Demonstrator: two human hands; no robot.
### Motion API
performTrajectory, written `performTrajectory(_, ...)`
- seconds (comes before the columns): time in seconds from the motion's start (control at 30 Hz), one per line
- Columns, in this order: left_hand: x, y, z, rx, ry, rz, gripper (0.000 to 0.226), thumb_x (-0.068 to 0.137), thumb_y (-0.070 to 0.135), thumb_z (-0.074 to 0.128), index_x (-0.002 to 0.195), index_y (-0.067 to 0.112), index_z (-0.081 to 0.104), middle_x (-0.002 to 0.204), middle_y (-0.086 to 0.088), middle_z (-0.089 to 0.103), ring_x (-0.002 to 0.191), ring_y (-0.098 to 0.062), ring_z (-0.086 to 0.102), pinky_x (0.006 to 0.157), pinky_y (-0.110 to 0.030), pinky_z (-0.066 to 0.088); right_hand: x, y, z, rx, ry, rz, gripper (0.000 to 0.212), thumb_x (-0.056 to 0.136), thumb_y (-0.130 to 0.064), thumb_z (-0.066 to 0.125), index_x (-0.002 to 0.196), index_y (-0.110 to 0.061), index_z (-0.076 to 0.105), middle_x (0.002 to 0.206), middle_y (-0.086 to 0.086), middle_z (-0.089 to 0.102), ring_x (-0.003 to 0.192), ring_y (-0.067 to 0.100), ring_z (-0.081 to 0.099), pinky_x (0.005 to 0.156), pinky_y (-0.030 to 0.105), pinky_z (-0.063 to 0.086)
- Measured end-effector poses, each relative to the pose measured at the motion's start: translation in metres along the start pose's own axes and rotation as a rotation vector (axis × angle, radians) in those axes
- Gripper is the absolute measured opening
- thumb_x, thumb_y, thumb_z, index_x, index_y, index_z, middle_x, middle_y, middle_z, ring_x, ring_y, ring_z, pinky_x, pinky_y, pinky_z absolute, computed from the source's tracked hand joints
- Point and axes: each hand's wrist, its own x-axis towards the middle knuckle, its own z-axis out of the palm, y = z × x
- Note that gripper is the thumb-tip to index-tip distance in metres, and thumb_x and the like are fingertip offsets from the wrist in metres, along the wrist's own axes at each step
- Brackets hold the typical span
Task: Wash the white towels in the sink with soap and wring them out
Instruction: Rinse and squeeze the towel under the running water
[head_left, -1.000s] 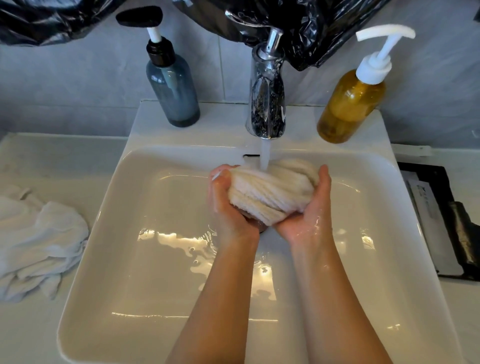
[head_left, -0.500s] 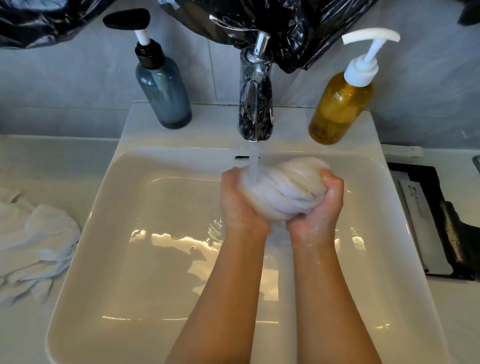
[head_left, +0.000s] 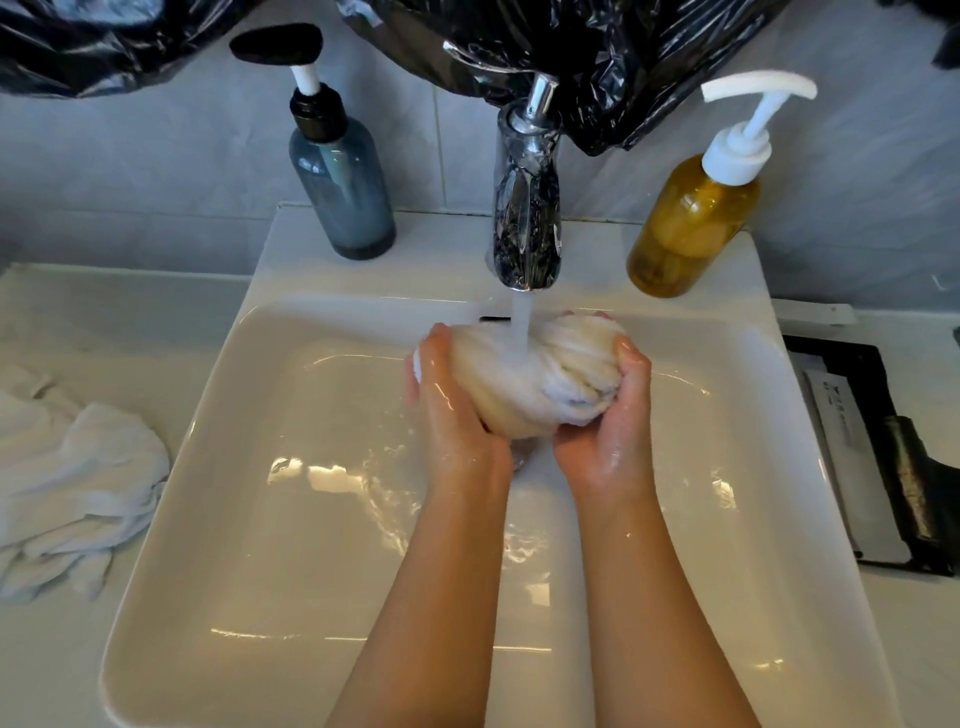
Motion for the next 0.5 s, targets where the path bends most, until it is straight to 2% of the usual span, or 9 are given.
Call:
performTrajectory(0.07,0.006,0.003,-0.005,0.003,-0.011,0.159,0.063,0.051,0.050,0.069,0.104,0.016,0.059,0.103,-0.004,0.065,0.106,-0.027,0.066,0.090,-0.039,0.054,0.000,0.003,0.002,-0.003,0.024,0.096,0.057,0.087,-0.046,0.061,0.131,-0.009,0.059,0.121,0.014,0.068,0.111,0.026,0.066,0.084,0.034,0.058)
performTrajectory(0.13,0.006,0.010,-0.006,-0.001,-0.013,0.299,0.051,0.054,0.046,0.065,0.094,0.015,0.063,0.093,-0.006,0.063,0.094,-0.026,0.064,0.082,-0.038,0.051,-0.001,0.006,0.003,0.027,0.038,0.155,0.065,0.083,-0.051,0.057,0.135,-0.012,0.058,0.124,0.013,0.068,0.112,0.025,0.067,0.085,0.035,0.059)
performTrajectory(0.2,0.005,0.013,-0.008,0.006,-0.057,0.333,0.036,0.060,0.041,0.063,0.086,0.017,0.065,0.086,-0.008,0.063,0.087,-0.027,0.061,0.074,-0.035,0.049,-0.002,0.006,0.003,0.054,0.009,0.165,0.059,0.079,-0.055,0.058,0.127,-0.021,0.063,0.124,0.007,0.069,0.111,0.021,0.068,0.085,0.035,0.060)
performTrajectory(0.27,0.000,0.012,-0.008,0.030,-0.081,0.202,0.021,0.077,0.037,0.058,0.080,0.017,0.063,0.076,-0.004,0.062,0.078,-0.023,0.061,0.065,-0.026,0.050,-0.001,0.003,0.002,0.051,-0.058,0.125,0.062,0.070,-0.057,0.073,0.119,-0.020,0.066,0.126,0.004,0.067,0.112,0.018,0.066,0.087,0.033,0.057)
performTrajectory(0.33,-0.003,0.010,-0.009,0.038,-0.117,0.004,0.022,0.083,0.036,0.057,0.071,0.017,0.059,0.063,-0.005,0.055,0.065,-0.021,0.057,0.056,-0.022,0.047,0.000,0.001,-0.001,-0.052,-0.115,0.035,0.068,0.060,-0.052,0.087,0.114,-0.016,0.067,0.125,0.006,0.067,0.113,0.018,0.064,0.092,0.034,0.054)
performTrajectory(0.4,-0.010,0.013,-0.003,0.026,-0.200,-0.172,0.040,0.065,0.038,0.069,0.090,0.008,0.061,0.082,-0.014,0.052,0.083,-0.029,0.056,0.077,-0.032,0.047,-0.002,-0.001,-0.003,-0.149,-0.145,-0.058,0.049,0.060,-0.038,0.087,0.099,-0.016,0.066,0.114,0.005,0.072,0.106,0.018,0.067,0.089,0.033,0.054)
performTrajectory(0.43,-0.012,0.014,-0.002,0.011,-0.194,-0.212,0.048,0.071,0.036,0.064,0.104,0.002,0.059,0.098,-0.017,0.055,0.096,-0.033,0.056,0.093,-0.039,0.044,-0.003,-0.003,-0.004,-0.196,-0.159,-0.096,0.038,0.063,-0.033,0.081,0.094,-0.017,0.065,0.108,0.004,0.073,0.101,0.017,0.068,0.085,0.031,0.055)
performTrajectory(0.47,-0.011,0.013,-0.001,0.025,-0.147,-0.227,0.038,0.086,0.034,0.052,0.106,0.002,0.058,0.103,-0.016,0.056,0.099,-0.034,0.057,0.100,-0.040,0.040,-0.004,-0.004,-0.003,-0.247,-0.176,-0.125,0.028,0.065,-0.031,0.074,0.089,-0.019,0.066,0.101,0.002,0.074,0.095,0.016,0.068,0.081,0.030,0.054)
performTrajectory(0.5,-0.009,0.011,-0.002,0.067,-0.094,-0.254,0.031,0.098,0.032,0.039,0.098,0.007,0.057,0.098,-0.012,0.058,0.095,-0.032,0.057,0.098,-0.038,0.041,-0.006,-0.006,-0.002,-0.310,-0.201,-0.149,0.021,0.065,-0.032,0.071,0.084,-0.023,0.069,0.094,0.000,0.073,0.089,0.016,0.068,0.076,0.029,0.054)
